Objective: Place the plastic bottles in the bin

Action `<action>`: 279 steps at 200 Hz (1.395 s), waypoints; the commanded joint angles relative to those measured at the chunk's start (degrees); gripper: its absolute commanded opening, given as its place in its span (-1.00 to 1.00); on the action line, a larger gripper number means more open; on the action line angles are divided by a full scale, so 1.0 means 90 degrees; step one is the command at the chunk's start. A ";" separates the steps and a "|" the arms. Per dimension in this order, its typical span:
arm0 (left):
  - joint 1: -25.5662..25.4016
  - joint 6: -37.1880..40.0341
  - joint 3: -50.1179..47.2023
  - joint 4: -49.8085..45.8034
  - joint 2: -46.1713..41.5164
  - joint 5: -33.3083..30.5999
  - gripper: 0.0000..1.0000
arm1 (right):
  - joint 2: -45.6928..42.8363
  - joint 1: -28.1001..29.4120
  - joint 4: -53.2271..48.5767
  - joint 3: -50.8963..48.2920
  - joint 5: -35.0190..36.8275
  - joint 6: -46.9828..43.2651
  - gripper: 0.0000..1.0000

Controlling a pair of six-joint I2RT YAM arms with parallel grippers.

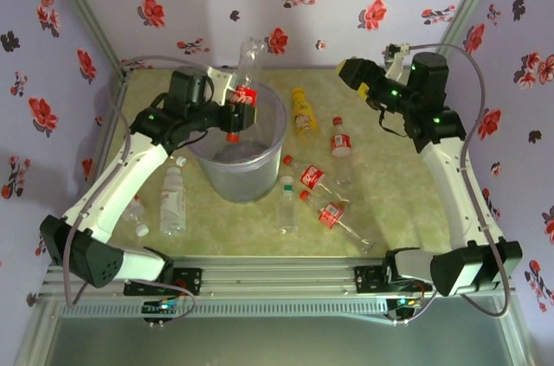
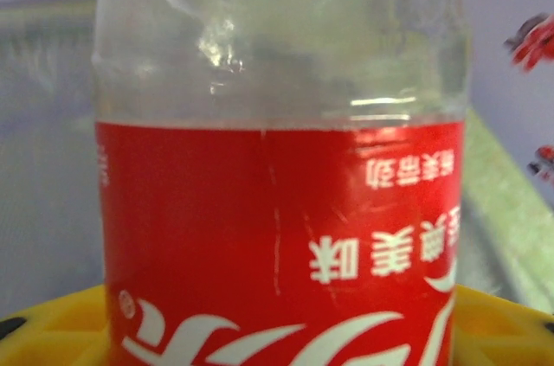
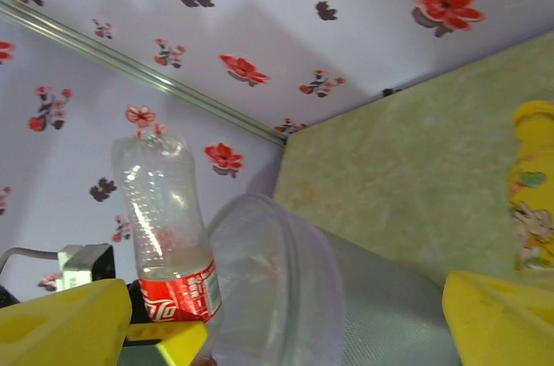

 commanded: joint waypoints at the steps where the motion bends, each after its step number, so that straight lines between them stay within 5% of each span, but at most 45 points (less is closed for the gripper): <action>1: 0.0007 0.0312 -0.0371 0.0031 -0.0380 -0.0168 -0.08 | -0.0074 -0.0119 -0.0564 -0.0281 0.0168 -0.0563 0.87; 105: 0.0011 0.0563 -0.1667 0.0791 -0.0712 -0.0323 -0.12 | 0.0017 -0.0168 -0.0534 -0.0723 0.0387 -0.0810 0.93; 204: 0.0018 0.0549 -0.1692 0.0799 -0.0556 -0.0301 0.66 | 0.0048 -0.0168 -0.1368 -0.0985 0.1055 -0.1378 0.93; 279: 0.0018 0.0560 -0.1621 0.0776 -0.0551 -0.0309 0.67 | 0.0388 -0.0029 -0.2194 -0.1108 0.2391 -0.1505 0.80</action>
